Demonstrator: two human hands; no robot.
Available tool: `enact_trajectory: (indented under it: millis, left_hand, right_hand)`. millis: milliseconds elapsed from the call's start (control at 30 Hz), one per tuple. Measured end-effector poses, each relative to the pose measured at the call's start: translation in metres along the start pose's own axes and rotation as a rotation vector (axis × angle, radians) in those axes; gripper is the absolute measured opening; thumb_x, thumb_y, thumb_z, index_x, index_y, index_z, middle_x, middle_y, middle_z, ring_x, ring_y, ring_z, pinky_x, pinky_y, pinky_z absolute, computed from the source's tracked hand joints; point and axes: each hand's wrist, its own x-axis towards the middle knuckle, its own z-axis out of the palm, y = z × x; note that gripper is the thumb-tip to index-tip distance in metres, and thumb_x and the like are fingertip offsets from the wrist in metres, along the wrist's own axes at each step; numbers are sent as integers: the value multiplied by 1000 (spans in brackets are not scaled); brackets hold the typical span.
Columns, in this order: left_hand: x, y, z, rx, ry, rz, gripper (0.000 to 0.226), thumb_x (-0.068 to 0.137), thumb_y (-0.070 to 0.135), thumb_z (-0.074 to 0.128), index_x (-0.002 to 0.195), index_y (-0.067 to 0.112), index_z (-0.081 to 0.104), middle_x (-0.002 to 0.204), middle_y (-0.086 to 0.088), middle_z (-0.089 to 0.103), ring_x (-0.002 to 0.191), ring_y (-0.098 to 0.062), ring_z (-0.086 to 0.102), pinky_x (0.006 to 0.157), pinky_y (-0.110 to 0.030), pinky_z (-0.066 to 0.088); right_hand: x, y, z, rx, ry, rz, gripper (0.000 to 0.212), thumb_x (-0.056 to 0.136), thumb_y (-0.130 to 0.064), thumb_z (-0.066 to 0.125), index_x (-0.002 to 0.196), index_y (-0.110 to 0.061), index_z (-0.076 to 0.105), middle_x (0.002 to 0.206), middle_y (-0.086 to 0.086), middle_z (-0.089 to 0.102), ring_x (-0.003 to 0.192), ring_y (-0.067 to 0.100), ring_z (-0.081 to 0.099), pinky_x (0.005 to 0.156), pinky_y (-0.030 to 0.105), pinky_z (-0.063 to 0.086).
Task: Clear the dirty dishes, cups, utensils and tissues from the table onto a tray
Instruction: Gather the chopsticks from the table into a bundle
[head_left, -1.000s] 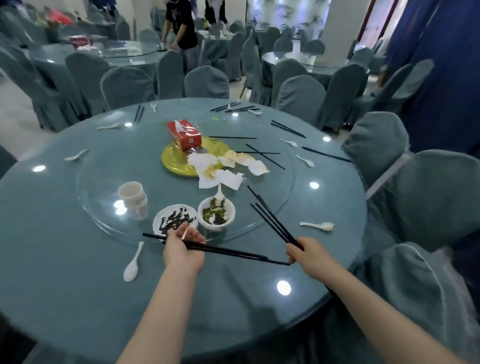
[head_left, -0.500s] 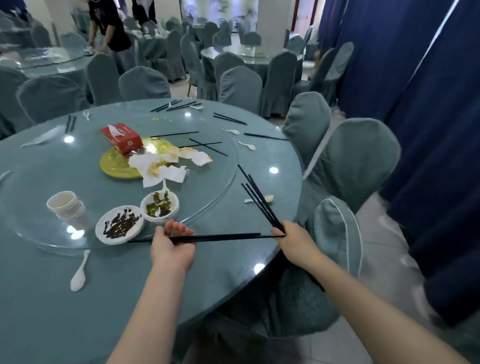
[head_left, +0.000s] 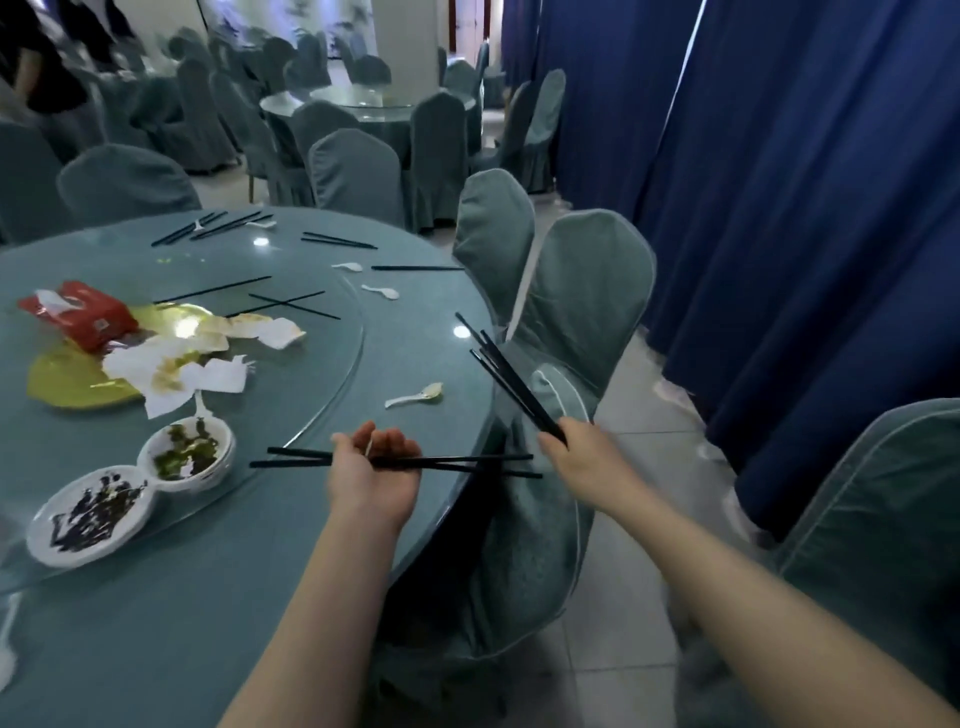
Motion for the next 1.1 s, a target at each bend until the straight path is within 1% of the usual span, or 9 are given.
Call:
enact_trajectory:
  millis: [133,267,400,500,567,633,733,900,1100]
  left_hand:
    - [5,-47,43,119,-61,-54,46,99,52,29,68,23,46,46,9,39,42,-10,46,74,-32,41]
    - [17,-118,101,156,-99,-36,50,100,51,26,79,17,56,63,3,42,53,-12,40,60,-27,41]
    - [31,-200,156,172,-151,-74,53,102,48,27,94,11,65,89,-7,58,71,-15,55,53,-25,51]
    - [42,-255,186,186,-188,-113,56,102,47,24,115,5,58,111,-15,60,102,-26,59,82,-34,48]
    - [50,-284,202,190,-189,-135,53,102,46,23,116,6,55,118,-17,57,113,-29,53,94,-38,41]
    - [59,-308,216,205,-181,-144,51,102,46,22,108,8,55,113,-17,58,108,-29,54,94,-38,40]
    - [79,-333,237,164,-149,-142,48,102,46,25,96,9,55,97,-16,62,91,-28,59,79,-39,45]
    - [132,-360,274,80,-56,-111,46,101,46,31,96,6,55,88,-14,58,79,-27,57,86,-43,45]
    - [226,-391,354,117,8,-15,39,98,44,44,76,12,44,57,0,39,51,-15,42,59,-31,44]
  right_hand:
    - [19,37,-53,56,93,12,30,96,-40,44,79,-18,53,75,0,59,75,22,57,54,30,35]
    - [52,85,-113,103,74,-23,18,93,-37,50,82,-24,56,76,-6,61,73,15,58,55,25,39]
    - [87,137,-172,-49,69,-100,19,95,-37,48,79,-26,52,74,-11,56,65,1,49,47,15,31]
    - [109,171,-205,-106,-18,-142,23,97,-36,47,76,-26,49,69,-11,51,60,1,45,45,15,27]
    - [125,189,-216,-215,-74,-180,22,97,-37,47,84,-21,54,70,-11,50,64,7,47,46,15,28]
    - [144,203,-220,-308,-144,-212,22,97,-38,46,89,-20,56,75,-8,55,74,16,53,52,14,32]
    - [177,220,-216,-376,-226,-231,24,97,-38,45,92,-17,56,93,7,64,88,29,59,70,35,44]
    - [242,243,-205,-419,-291,-276,32,97,-45,43,92,-15,55,100,14,65,93,33,59,69,35,41]
    - [363,268,-223,-433,-342,-338,36,97,-49,39,90,-16,52,97,15,65,88,33,59,70,37,43]
